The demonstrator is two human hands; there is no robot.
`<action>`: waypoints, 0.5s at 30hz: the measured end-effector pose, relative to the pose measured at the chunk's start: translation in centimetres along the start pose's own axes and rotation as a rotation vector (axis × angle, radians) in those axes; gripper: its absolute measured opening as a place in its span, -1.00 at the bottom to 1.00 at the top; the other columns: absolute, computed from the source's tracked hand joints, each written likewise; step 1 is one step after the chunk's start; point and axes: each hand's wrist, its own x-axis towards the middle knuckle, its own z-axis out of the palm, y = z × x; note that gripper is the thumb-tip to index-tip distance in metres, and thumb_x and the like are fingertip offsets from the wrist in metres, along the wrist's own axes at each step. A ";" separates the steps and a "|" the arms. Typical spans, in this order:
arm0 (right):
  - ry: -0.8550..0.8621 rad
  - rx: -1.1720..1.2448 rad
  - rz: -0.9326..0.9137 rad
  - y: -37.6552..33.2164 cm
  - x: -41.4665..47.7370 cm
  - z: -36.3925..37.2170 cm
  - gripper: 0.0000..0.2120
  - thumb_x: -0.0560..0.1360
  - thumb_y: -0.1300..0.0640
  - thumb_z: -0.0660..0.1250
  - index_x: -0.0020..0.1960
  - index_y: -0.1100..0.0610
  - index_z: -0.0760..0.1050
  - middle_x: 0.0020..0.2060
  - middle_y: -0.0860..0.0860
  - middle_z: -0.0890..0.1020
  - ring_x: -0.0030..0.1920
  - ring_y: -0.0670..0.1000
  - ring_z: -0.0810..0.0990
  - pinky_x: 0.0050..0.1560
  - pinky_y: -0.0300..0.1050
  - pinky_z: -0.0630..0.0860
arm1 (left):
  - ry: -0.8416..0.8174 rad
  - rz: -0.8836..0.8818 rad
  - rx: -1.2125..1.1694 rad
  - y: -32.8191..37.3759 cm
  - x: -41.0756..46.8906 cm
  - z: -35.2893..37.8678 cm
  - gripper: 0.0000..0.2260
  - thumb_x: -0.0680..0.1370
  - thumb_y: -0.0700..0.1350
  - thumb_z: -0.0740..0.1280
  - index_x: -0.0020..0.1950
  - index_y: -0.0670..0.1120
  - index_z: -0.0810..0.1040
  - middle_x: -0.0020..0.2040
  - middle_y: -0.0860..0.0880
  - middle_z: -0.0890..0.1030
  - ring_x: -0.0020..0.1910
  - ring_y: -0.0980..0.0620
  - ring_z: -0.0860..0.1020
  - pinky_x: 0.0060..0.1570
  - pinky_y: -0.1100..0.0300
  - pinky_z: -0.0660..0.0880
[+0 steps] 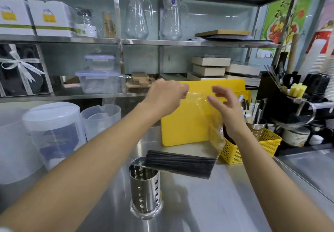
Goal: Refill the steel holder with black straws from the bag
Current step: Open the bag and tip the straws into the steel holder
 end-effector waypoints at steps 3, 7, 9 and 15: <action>0.101 0.222 0.203 1.7 -0.6 -1.5 -0.36 0.32 -0.22 0.37 0.29 0.06 0.37 0.22 0.00 0.48 0.24 -0.01 0.45 0.15 -0.16 0.39 | -0.008 -0.023 -0.109 -0.5 0.2 -0.5 -0.84 0.58 -0.14 0.18 0.05 -0.01 0.53 0.05 0.01 0.64 0.02 -0.11 0.56 -0.17 0.15 0.26; -0.163 0.432 0.368 4.0 -2.0 -2.8 -0.17 0.07 -0.30 0.52 0.20 0.12 0.48 0.03 0.07 0.64 0.02 0.06 0.61 0.08 0.05 0.47 | 0.030 -0.056 -0.167 -0.8 0.5 -1.4 -0.83 0.59 -0.12 0.18 0.05 -0.05 0.56 0.01 -0.02 0.66 0.00 -0.10 0.56 -0.13 0.15 0.28; -0.152 0.338 0.330 4.2 -2.5 -2.5 -0.44 0.12 -0.20 0.54 -0.02 0.12 0.59 -0.17 0.03 0.69 -0.12 0.02 0.64 0.01 0.04 0.48 | 0.096 -0.092 -0.164 -0.9 0.6 -1.8 -0.84 0.58 -0.14 0.19 0.01 -0.06 0.56 -0.03 -0.04 0.66 -0.03 -0.12 0.56 -0.05 0.11 0.29; 0.035 0.249 0.316 4.9 -2.4 -1.5 -0.97 0.41 0.18 0.40 -0.18 0.13 0.61 -0.38 -0.02 0.68 -0.25 -0.01 0.63 -0.04 0.05 0.45 | 0.023 -0.147 -0.232 -0.7 0.9 -2.3 -0.85 0.55 -0.12 0.22 -0.04 -0.03 0.59 -0.06 -0.01 0.66 -0.02 -0.08 0.56 -0.13 0.11 0.32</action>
